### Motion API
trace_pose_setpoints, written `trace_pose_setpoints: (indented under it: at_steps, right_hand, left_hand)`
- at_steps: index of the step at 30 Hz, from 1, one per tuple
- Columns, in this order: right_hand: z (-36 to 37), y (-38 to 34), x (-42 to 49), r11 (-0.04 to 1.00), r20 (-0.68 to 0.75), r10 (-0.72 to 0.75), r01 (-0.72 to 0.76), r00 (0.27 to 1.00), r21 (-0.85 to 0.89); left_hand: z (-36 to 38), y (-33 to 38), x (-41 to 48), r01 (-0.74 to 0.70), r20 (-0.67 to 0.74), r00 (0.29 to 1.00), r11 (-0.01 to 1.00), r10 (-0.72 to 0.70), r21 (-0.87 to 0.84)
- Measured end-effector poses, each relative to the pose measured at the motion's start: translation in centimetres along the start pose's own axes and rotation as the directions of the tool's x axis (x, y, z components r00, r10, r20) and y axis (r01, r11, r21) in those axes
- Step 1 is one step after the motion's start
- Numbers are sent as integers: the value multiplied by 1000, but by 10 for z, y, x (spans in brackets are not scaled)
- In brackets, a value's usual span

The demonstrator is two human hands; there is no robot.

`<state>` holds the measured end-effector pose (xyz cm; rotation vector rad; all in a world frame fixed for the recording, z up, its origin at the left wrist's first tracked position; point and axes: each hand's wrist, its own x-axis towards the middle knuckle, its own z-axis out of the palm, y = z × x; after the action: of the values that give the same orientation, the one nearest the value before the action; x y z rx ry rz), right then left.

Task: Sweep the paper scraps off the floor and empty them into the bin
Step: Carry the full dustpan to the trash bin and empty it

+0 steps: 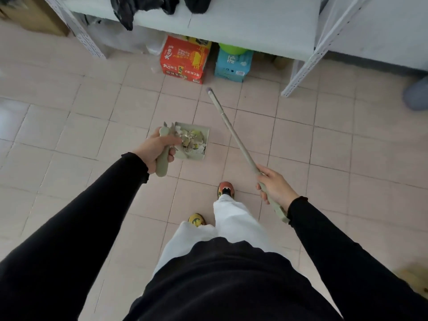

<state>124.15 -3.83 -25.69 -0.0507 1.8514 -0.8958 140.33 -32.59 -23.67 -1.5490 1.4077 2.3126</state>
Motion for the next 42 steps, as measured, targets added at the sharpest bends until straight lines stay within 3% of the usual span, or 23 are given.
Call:
trace_pose_setpoints:
  at_steps: [9, 20, 31, 42]
  right_hand:
    - [-130, 76, -47, 955, -132, 75, -33, 988, 296]
    - [-361, 139, -53, 913, -294, 139, -7, 946, 408]
    - [-525, 100, -8, 763, -424, 204, 128, 882, 633]
    - [-678, 34, 42, 609, -551, 308, 284, 775, 740]
  left_hand:
    - [174, 4, 2, -43, 195, 981, 975, -1, 217]
    - [436, 31, 38, -150, 400, 915, 874, -55, 462]
    - [654, 115, 113, -359, 586, 809, 753, -43, 551]
    - [870, 234, 189, -560, 729, 680, 587, -76, 584]
